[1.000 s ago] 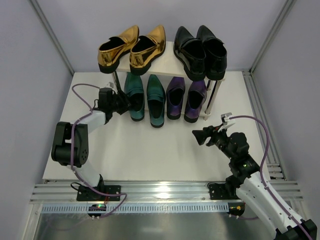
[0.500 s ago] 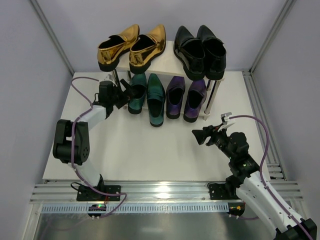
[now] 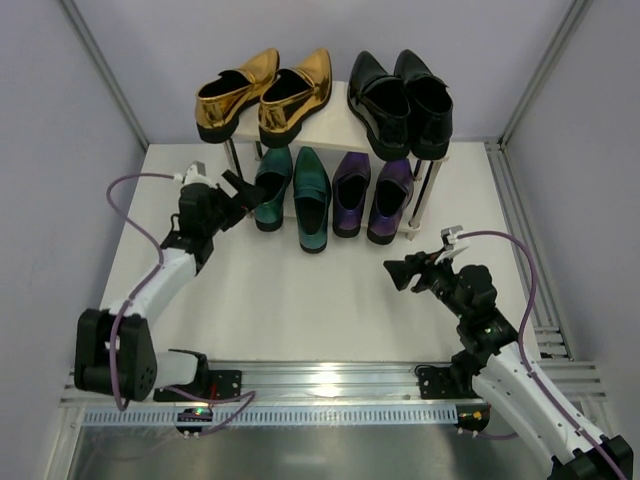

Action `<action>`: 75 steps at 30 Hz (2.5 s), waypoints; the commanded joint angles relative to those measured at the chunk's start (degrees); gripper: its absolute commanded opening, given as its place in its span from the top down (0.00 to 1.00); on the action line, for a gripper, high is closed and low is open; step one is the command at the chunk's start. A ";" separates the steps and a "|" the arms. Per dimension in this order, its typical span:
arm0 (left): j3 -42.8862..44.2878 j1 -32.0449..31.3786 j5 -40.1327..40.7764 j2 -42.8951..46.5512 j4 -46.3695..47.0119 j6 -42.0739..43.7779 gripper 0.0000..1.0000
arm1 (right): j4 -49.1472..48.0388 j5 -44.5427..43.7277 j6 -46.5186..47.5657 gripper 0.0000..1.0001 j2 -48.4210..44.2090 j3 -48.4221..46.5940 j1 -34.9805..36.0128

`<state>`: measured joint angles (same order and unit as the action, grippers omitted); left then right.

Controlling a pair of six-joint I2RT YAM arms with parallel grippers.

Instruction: Place and organize the shoes onto the shoe shelf

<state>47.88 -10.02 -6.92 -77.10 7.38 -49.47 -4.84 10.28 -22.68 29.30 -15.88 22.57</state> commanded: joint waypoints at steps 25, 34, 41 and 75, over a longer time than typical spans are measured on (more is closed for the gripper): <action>-36.71 -5.89 -23.67 14.42 46.52 -16.36 0.00 | -45.01 -25.29 -21.40 0.04 39.24 0.05 21.63; -34.08 -5.80 -14.62 45.26 10.14 -4.59 0.00 | -82.65 -31.29 -33.83 0.04 70.50 -2.40 26.30; -34.51 -5.71 -13.21 53.98 1.76 -5.45 0.00 | -87.53 -33.49 -36.03 0.05 80.99 -8.80 26.65; -34.16 -5.71 -9.87 60.22 -3.77 -6.16 0.00 | -60.93 -20.82 -23.84 0.15 70.67 -27.01 24.36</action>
<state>12.78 -15.79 -17.30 -17.72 3.46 -56.36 -67.22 -8.23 -52.18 108.03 -42.65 44.40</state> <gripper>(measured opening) 0.996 0.858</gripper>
